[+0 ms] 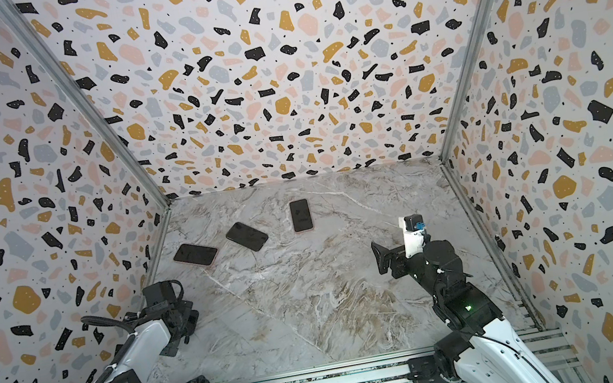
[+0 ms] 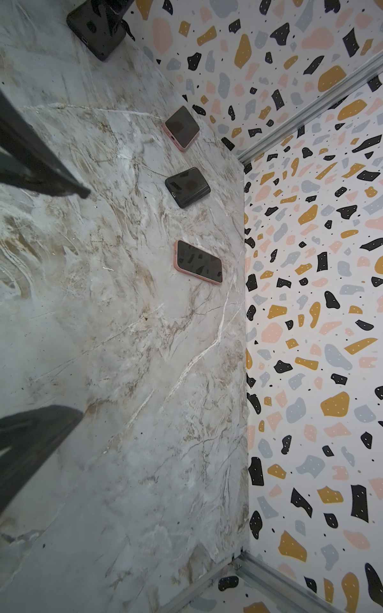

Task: Take the phone out of the phone case
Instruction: 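Lower the left gripper and grasp the dark-cased phone's near end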

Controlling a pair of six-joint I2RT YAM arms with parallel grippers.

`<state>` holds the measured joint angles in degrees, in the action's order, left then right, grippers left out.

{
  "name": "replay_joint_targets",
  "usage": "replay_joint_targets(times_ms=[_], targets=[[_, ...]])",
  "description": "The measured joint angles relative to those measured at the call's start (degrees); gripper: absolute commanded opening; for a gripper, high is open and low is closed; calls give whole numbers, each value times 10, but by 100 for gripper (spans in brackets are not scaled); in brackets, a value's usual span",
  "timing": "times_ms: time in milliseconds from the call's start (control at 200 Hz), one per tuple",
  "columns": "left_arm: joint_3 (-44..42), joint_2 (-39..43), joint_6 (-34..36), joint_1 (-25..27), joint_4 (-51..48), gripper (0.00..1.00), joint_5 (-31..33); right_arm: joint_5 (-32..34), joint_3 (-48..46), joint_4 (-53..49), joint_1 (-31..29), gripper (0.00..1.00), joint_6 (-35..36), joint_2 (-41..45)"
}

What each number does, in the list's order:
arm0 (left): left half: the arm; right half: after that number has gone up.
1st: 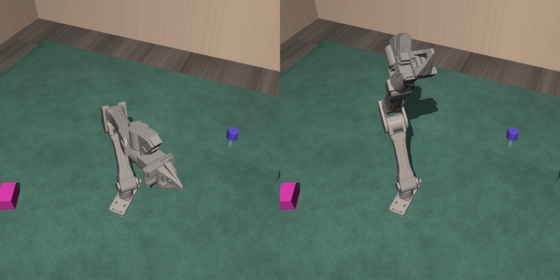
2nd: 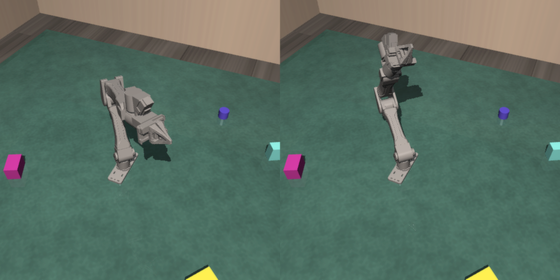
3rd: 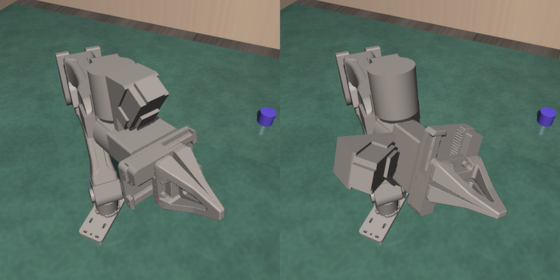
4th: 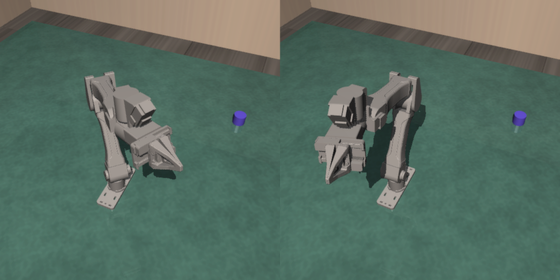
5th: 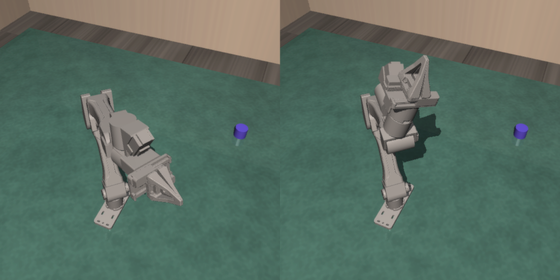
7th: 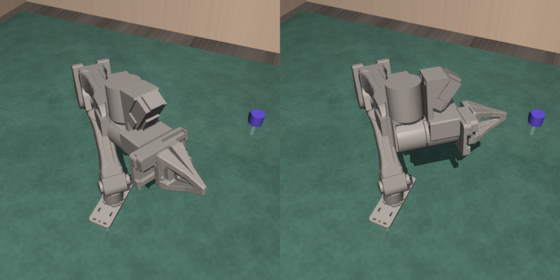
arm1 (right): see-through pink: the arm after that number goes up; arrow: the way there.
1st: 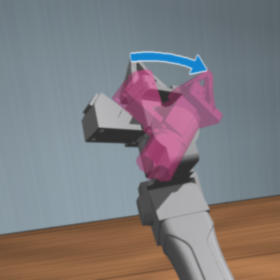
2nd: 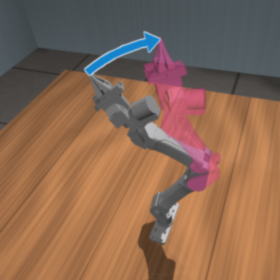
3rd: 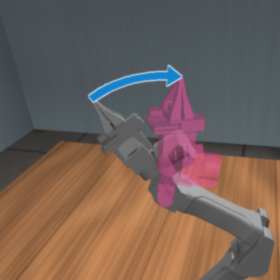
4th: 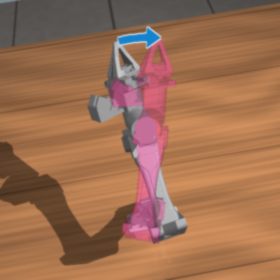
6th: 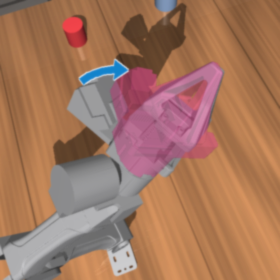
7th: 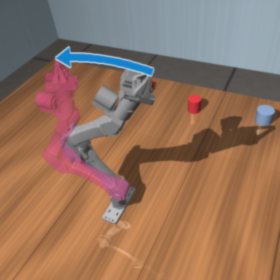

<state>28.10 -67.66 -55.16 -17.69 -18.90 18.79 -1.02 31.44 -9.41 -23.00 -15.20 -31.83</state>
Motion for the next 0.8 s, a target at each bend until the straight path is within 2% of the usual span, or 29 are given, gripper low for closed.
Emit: replay_joint_targets(times_ms=[400,801], targets=[[0,-36,31,-25,41,100,-33,-14,-1,2,-3,99,-2,-2],[14,-72,57,-33,67,100,-41,-23,-11,12,-6,99,-2,-4]])
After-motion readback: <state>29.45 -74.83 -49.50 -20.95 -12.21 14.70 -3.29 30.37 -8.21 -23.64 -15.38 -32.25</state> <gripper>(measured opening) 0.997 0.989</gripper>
